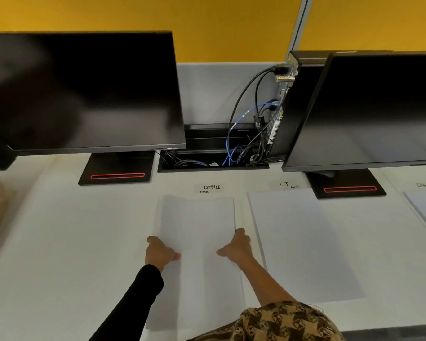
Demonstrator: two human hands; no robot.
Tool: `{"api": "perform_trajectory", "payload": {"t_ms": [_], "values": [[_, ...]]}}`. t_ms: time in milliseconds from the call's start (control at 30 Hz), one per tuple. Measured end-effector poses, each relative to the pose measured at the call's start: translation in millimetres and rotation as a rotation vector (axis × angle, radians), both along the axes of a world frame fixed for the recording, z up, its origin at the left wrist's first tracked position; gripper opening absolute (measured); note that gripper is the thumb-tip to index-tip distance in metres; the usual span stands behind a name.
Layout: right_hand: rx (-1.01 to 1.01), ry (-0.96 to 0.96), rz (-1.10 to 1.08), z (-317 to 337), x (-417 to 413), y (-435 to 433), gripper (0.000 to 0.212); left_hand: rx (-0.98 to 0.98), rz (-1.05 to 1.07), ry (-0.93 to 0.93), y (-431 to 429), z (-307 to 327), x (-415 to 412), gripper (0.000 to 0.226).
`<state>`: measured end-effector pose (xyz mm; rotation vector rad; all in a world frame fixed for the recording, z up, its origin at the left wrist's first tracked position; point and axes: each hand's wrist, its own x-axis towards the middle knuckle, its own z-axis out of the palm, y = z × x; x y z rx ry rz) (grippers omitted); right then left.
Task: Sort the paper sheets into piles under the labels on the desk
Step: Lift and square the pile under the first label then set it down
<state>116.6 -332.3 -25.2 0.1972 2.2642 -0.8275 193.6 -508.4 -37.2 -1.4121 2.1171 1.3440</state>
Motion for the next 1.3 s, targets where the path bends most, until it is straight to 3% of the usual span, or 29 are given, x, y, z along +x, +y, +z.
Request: {"api": "perform_trajectory", "payload": {"t_ms": [67, 167, 333, 433, 500, 600, 733, 933, 1033, 1167, 1300], "values": [[0.008, 0.007, -0.018, -4.0, 0.8, -2.9, 0.086, 0.002, -0.005, 0.052, 2.3, -4.3, 1.1, 0.059], [0.199, 0.076, 0.039, -6.1, 2.8, -8.8, 0.069, -0.107, -0.007, 0.083, 5.7, -4.6, 1.6, 0.028], [0.237, 0.162, -0.002, -6.0, 9.0, -22.0, 0.063, -0.233, -0.090, 0.027, 12.9, -13.7, 3.2, 0.044], [0.208, 0.145, -0.012, -10.9, 10.0, -23.5, 0.068, -0.195, -0.033, 0.128, 15.9, -12.2, 11.1, 0.034], [0.152, 0.107, -0.034, -13.0, 10.7, -23.5, 0.076, -0.052, 0.000, 0.270, 15.2, -5.0, 14.2, 0.026], [0.048, 0.081, -0.125, -11.2, 10.5, -18.1, 0.084, 0.073, -0.016, 0.340, 14.4, 8.8, 17.8, 0.031], [-0.226, 0.127, -0.318, 1.7, 3.1, -5.7, 0.075, 0.111, -0.011, 0.483, 11.8, 33.9, 21.7, 0.029], [-0.715, 0.603, -0.459, 88.7, -11.0, -16.8, 0.016, 0.111, 0.077, 0.891, 9.2, 110.4, -5.4, 0.038], [-0.938, 0.775, -0.464, 129.3, -4.1, -23.1, 0.024, 0.075, 0.116, 1.081, 12.4, 141.2, -15.5, 0.040], [-1.027, 0.818, -0.468, 140.0, 6.9, -23.4, 0.026, 0.074, 0.117, 1.109, 18.9, 148.9, -12.1, 0.038], [-0.981, 0.758, -0.464, 130.3, 12.4, -15.9, 0.026, 0.074, 0.142, 1.005, 19.9, 134.9, -3.2, 0.068]]}}
